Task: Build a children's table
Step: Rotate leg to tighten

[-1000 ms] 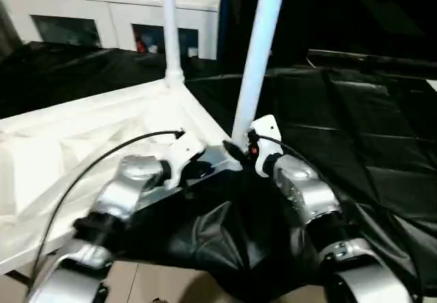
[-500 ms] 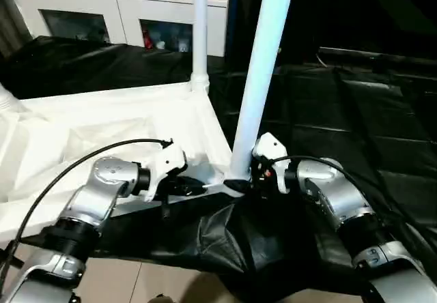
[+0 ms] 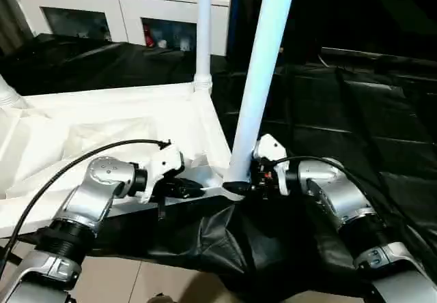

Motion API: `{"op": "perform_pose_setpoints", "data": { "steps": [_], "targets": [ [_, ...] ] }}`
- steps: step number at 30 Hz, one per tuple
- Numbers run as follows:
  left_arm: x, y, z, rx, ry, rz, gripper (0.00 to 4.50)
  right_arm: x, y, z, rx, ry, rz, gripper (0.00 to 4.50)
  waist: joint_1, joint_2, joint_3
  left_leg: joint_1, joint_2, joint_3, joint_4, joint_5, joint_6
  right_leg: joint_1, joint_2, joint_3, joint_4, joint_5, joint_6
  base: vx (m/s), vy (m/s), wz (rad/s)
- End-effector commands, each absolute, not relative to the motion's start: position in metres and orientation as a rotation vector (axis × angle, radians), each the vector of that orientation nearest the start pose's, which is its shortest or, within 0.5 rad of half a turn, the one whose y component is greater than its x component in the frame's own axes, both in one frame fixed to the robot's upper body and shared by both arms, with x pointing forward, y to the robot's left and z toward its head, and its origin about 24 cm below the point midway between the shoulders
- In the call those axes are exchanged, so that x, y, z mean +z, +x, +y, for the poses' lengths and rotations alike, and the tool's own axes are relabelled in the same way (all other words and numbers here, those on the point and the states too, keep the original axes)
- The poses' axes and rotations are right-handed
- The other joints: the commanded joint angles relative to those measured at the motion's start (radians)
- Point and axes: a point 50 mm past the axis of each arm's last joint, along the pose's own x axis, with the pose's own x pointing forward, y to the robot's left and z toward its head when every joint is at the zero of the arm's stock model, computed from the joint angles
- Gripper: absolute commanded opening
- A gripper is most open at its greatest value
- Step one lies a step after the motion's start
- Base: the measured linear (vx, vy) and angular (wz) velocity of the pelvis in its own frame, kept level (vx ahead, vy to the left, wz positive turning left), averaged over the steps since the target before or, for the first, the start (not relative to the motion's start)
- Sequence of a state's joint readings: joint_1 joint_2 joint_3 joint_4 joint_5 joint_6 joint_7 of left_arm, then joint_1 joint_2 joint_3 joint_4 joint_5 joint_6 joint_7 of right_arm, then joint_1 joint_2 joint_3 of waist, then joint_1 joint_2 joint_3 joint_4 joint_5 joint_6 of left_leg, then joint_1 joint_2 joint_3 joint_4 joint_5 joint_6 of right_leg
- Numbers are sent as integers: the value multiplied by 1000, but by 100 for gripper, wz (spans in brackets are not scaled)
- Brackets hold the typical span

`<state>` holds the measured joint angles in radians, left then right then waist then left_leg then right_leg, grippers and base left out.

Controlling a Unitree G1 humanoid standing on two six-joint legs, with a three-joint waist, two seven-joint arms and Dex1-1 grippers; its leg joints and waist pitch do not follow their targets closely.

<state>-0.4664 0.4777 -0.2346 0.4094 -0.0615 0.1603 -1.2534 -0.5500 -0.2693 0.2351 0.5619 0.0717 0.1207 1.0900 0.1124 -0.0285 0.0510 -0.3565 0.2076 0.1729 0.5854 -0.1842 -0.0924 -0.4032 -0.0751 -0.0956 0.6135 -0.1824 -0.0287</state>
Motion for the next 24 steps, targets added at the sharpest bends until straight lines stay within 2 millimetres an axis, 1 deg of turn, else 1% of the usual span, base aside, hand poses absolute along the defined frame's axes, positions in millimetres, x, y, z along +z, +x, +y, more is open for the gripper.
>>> {"op": "perform_pose_setpoints", "data": {
  "steps": [1, 3, 4, 5, 6, 7, 8, 9, 10, 11, 12, 13, 14, 15, 16, 17, 18, 19, 20, 21, 22, 23, 24],
  "targets": [
    [65, 297, 157, -1341, 349, 390, 0, 47, 310, -108, 1285, -219, 344, 272, 0, 3, -63, 6, 31, -3, -70, -168, 33, 55, -76, 61, -67, -199, -187, 0, 0, 0],
    [63, 298, 157, -1322, 350, 396, 0, 45, 311, -108, 1260, -216, 347, 272, 0, 2, -64, 6, 31, -3, -69, -161, 33, 56, -75, 61, -65, -189, -188, 0, 0, 0],
    [62, 299, 156, -1300, 347, 395, 0, 44, 313, -107, 1225, -210, 346, 272, 0, 16, -64, 6, 31, -5, -69, -163, 29, 55, -76, 61, -64, -185, -190, 0, 0, 0],
    [62, 300, 156, -1296, 347, 395, 0, 44, 313, -107, 1220, -209, 346, 272, -3, 11, -63, 6, 31, -3, -69, -166, 27, 54, -74, 61, -67, -184, -188, 0, 0, 0],
    [60, 305, 152, -1238, 338, 388, 0, 41, 319, -105, 1116, -183, 344, 272, -5, 11, -64, 7, 30, -4, -70, -172, 21, 55, -73, 61, -67, -182, -190, 0, 0, 0],
    [60, 307, 150, -1216, 335, 385, 0, 40, 321, -105, 1080, -175, 342, 272, -7, 10, -63, 7, 30, -3, -70, -176, 18, 53, -75, 62, -67, -186, -193, 0, 0, 0],
    [60, 308, 149, -1204, 334, 384, 0, 40, 322, -104, 1061, -171, 341, 272, -7, 10, -62, 8, 29, -5, -71, -191, 8, 54, -76, 61, -71, -215, -187, 0, 0, 0],
    [60, 316, 141, -1141, 339, 370, 0, 36, 327, -99, 963, -138, 342, 272, -9, 1, -61, 10, 27, -4, -72, -199, 4, 54, -75, 61, -75, -246, -177, 0, 0, 0],
    [62, 322, 136, -1085, 331, 358, 0, 34, 330, -95, 903, -119, 346, 271, -10, 6, -59, 14, 27, -4, -73, -209, -5, 48, -76, 62, -79, -279, -170, 0, 0, 0],
    [62, 327, 132, -1047, 324, 350, 0, 33, 331, -91, 863, -108, 351, 270, -9, 7, -59, 16, 27, -5, -73, -214, -11, 48, -77, 62, -81, -295, -166, 0, 0, 0],
    [64, 330, 127, -1023, 316, 340, 0, 31, 333, -86, 819, -98, 354, 270, -8, 5, -62, 13, 27, -7, -73, -209, -15, 53, -79, 61, -79, -301, -159, 0, 0, 0],
    [64, 332, 124, -1011, 311, 335, 0, 30, 334, -83, 793, -92, 356, 270, -9, 5, -61, 11, 27, -7, -74, -205, -14, 53, -78, 61, -80, -298, -155, 0, 0, 0],
    [66, 336, 118, -983, 301, 326, 0, 29, 336, -76, 744, -83, 366, 270, -7, 5, -63, 11, 27, -7, -73, -196, -12, 53, -78, 62, -79, -279, -152, 0, 0, 0],
    [67, 338, 112, -972, 291, 318, 0, 28, 338, -69, 707, -86, 369, 270, -9, 6, -64, 10, 26, -6, -72, -180, -14, 51, -77, 63, -75, -253, -156, 0, 0, 0],
    [68, 339, 104, -958, 281, 310, 0, 28, 339, -61, 672, -95, 369, 270, -9, 6, -66, 10, 25, -6, -72, -173, -15, 53, -77, 61, -74, -240, -157, 0, 0, 0],
    [68, 340, 102, -952, 279, 307, 0, 28, 339, -58, 663, -98, 369, 270, -10, 7, -66, 10, 26, -6, -71, -167, -15, 52, -77, 62, -72, -228, -160, 0, 0, 0],
    [69, 340, 93, -959, 273, 300, 0, 30, 338, -46, 679, -84, 352, 270, -9, 9, -67, 11, 27, -6, -71, -164, -15, 52, -77, 62, -70, -208, -165, 0, 0, 0],
    [69, 339, 91, -962, 273, 298, 0, 31, 338, -42, 685, -79, 344, 326, -10, 10, -68, 7, 27, -7, -71, -160, -12, 55, -77, 62, -67, -183, -169, 0, 0, 0],
    [69, 339, 90, -965, 277, 296, 0, 32, 338, -40, 692, -77, 339, 339, -9, 10, -68, 6, 26, -6, -71, -157, -9, 55, -75, 61, -66, -172, -170, 0, 0, 0],
    [68, 338, 90, -969, 281, 298, 0, 32, 338, -39, 693, -75, 338, 339, -8, 10, -68, 7, 26, -6, -70, -156, -6, 55, -75, 61, -65, -159, -171, 0, 0, 0],
    [68, 338, 91, -972, 288, 300, 0, 33, 338, -39, 701, -52, 341, 346, -9, 6, -69, 6, 26, -5, -70, -148, 3, 57, -75, 62, -63, -131, -176, 0, 0, 0],
    [67, 338, 91, -973, 293, 302, 0, 33, 338, -38, 703, -35, 344, 360, -8, 8, -68, 6, 26, -5, -70, -147, 5, 57, -76, 62, -62, -128, -178, 0, 0, 0],
    [67, 336, 95, -989, 297, 298, 0, 33, 339, -42, 706, -64, 338, 376, -8, 8, -67, 7, 26, -4, -71, -155, 8, 56, -76, 62, -65, -140, -177, 0, 0, 0]
  ]
}}
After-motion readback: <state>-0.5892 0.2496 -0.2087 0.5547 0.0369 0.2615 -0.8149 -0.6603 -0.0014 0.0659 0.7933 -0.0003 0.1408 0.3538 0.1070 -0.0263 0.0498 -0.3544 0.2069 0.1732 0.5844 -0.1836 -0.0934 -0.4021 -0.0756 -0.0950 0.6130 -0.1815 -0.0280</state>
